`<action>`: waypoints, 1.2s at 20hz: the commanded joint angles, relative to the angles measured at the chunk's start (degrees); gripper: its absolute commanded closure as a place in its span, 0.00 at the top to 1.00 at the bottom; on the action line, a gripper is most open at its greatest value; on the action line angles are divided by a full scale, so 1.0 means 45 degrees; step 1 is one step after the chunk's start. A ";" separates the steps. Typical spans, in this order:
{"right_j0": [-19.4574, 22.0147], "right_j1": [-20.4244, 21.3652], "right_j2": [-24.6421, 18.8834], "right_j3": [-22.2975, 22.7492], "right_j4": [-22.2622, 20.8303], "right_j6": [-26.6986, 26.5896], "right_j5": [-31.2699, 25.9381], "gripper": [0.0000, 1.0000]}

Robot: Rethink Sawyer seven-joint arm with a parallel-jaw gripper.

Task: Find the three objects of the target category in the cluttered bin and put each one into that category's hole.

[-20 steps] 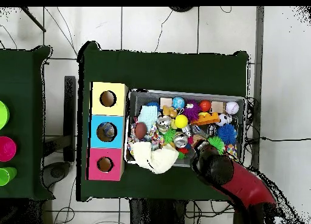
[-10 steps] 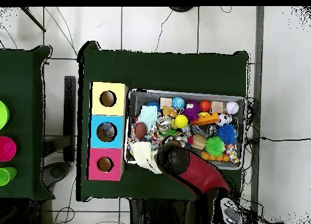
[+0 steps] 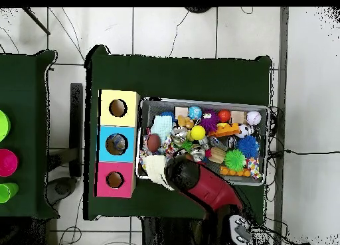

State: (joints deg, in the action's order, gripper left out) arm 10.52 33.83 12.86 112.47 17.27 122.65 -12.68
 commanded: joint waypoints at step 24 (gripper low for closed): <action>0.1948 -0.0452 0.0161 -0.1889 0.2049 0.2627 -0.1603 1.00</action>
State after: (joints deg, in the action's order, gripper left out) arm 16.54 34.77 17.32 107.70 22.76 122.65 -20.66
